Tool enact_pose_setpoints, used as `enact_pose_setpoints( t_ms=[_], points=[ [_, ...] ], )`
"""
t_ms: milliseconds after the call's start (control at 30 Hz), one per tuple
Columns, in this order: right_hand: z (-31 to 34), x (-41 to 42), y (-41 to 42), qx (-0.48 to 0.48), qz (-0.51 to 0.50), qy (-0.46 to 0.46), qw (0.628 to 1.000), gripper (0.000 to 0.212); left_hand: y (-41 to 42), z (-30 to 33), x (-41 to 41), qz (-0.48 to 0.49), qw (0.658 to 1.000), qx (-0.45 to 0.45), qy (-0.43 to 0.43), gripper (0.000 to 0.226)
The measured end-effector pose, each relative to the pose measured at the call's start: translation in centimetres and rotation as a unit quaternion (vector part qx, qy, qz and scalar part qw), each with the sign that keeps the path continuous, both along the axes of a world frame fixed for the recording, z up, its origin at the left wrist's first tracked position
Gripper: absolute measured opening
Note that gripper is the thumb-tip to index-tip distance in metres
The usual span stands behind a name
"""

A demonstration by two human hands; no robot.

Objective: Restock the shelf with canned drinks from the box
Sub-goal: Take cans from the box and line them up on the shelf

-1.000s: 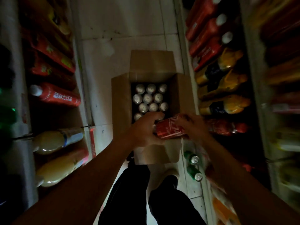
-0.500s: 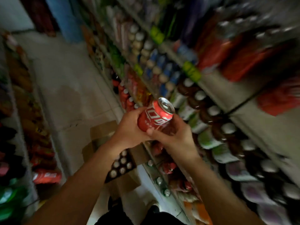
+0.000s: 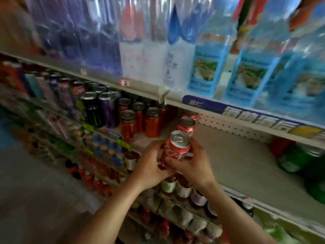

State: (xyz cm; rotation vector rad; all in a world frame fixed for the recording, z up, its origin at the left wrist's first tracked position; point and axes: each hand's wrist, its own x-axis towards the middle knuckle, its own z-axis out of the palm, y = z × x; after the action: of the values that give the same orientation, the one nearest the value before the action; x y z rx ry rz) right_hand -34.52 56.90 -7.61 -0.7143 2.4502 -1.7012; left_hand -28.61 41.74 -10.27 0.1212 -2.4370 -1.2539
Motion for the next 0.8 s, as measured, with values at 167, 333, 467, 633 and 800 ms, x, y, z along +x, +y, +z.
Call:
enact_pose_setpoints(
  t_ms=[167, 333, 467, 633, 800],
  points=[
    [-0.4, -2.8, 0.1, 0.019, -0.028, 0.022, 0.999, 0.068, -1.1, -0.2, -2.2, -0.006, 0.999, -0.038, -0.003, 0.044],
    [-2.0, -3.3, -0.4, 0.021, -0.046, 0.011, 0.999, 0.079, -1.4, -1.4, -2.8, -0.016, 0.998, -0.049, -0.032, 0.034],
    [-2.8, -3.3, -0.8, 0.036, -0.057, 0.012, 0.998, 0.073, -1.9, -2.0, -2.7, -0.032, 0.998, -0.044, -0.038, 0.039],
    [-2.5, -2.7, -1.2, 0.039, -0.085, 0.03, 0.995, 0.062, -2.4, -2.0, -3.0, -0.037, 0.997, -0.037, -0.055, 0.036],
    [-3.2, -2.2, -1.4, 0.023, -0.109, 0.024, 0.993, 0.072, -2.6, -2.3, -3.2, -0.039, 0.997, -0.039, -0.062, 0.033]
  ],
)
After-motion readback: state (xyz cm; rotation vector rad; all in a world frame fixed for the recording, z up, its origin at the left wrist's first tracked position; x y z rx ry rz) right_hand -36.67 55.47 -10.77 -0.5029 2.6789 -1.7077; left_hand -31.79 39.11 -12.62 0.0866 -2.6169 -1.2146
